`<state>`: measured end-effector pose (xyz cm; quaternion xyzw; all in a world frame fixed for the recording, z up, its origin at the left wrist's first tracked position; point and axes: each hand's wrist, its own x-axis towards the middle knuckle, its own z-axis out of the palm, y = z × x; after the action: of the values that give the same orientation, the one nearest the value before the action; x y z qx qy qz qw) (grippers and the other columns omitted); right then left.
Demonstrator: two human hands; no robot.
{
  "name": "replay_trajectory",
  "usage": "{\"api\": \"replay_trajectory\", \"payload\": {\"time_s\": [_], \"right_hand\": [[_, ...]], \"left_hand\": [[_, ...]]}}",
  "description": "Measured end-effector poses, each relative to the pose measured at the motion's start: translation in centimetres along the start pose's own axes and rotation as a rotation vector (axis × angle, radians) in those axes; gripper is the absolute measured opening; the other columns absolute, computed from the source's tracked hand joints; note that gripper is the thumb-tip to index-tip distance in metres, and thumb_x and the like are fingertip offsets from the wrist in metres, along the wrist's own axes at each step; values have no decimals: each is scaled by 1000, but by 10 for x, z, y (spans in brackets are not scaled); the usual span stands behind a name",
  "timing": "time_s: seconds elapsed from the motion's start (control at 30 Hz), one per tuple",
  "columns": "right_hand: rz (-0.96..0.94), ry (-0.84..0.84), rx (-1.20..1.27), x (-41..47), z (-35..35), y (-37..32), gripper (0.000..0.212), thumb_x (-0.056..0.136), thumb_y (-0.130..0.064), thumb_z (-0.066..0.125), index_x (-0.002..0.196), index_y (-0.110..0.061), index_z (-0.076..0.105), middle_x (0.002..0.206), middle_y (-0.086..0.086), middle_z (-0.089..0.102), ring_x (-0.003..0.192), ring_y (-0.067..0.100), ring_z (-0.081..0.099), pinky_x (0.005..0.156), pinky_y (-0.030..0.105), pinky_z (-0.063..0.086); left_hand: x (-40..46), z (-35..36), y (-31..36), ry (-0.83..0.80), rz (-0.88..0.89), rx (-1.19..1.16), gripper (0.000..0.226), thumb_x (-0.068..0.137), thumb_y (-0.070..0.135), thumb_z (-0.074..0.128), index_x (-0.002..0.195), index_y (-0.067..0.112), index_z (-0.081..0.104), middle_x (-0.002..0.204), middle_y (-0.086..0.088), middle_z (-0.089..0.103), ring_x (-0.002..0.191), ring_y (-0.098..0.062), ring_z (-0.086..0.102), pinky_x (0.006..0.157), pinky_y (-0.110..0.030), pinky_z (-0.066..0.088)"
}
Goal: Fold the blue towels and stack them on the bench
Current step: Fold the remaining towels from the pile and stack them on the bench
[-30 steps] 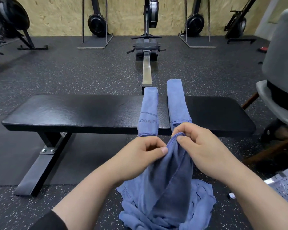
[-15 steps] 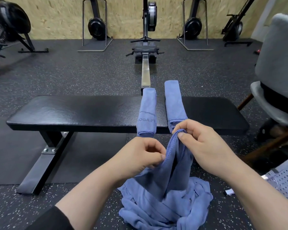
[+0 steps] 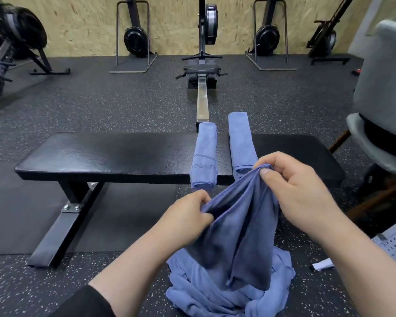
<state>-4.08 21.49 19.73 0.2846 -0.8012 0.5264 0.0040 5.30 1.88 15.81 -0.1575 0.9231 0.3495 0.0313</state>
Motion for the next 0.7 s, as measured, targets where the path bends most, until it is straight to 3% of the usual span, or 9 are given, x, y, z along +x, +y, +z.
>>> {"api": "replay_trajectory", "payload": {"time_s": [0.07,0.17,0.3,0.4,0.5,0.6,0.7], "right_hand": [[30,101,17,4,-12,5,20,97,-14,57,90,-28,69,85,-7,73,78,13,62,79,38,48],[98,225,22,8,-34,16,26,96,-13,55,88,-31,71,79,-17,72,70,0,59,71,30,45],[199,189,-146,3,-51,33,24,98,-15,57,86,-30,71,72,-22,68,66,6,56,70,32,46],[269,178,-73,-1,-50,40,25,99,-12,55,87,-26,72,74,-14,70,65,16,59,64,37,52],[318,191,182,-2,-48,37,25,102,-8,53,90,-18,73,93,7,72,84,20,66,65,34,58],[317,198,279,-4,-49,31,23,103,-7,53,94,-15,72,94,10,72,89,18,67,77,37,61],[292,207,243,-7,-49,29,25,103,-6,52,92,-16,72,89,4,74,83,14,68,81,39,59]], "left_hand": [[3,-10,-15,12,-40,177,13,83,16,53,79,27,46,84,5,62,89,-29,61,73,-34,47],[3,-32,-35,15,-143,275,13,83,14,50,83,25,57,78,5,65,84,-27,65,70,-31,49],[-8,-57,-40,-20,-215,15,24,85,12,52,87,26,71,73,-5,74,61,-22,69,58,-27,48],[-16,-65,-35,49,-179,-56,18,84,11,54,85,21,69,57,-1,67,43,-16,58,49,-25,44],[-23,-72,-24,155,-162,-244,22,86,5,50,82,12,70,48,-6,51,35,-15,40,40,-21,34],[-31,-80,-13,169,-140,-521,33,91,2,42,90,11,74,55,-11,58,39,-18,46,40,-18,33],[-36,-88,-8,104,-102,-757,37,94,0,41,102,11,76,91,-16,77,71,-26,73,65,-30,53]]}}
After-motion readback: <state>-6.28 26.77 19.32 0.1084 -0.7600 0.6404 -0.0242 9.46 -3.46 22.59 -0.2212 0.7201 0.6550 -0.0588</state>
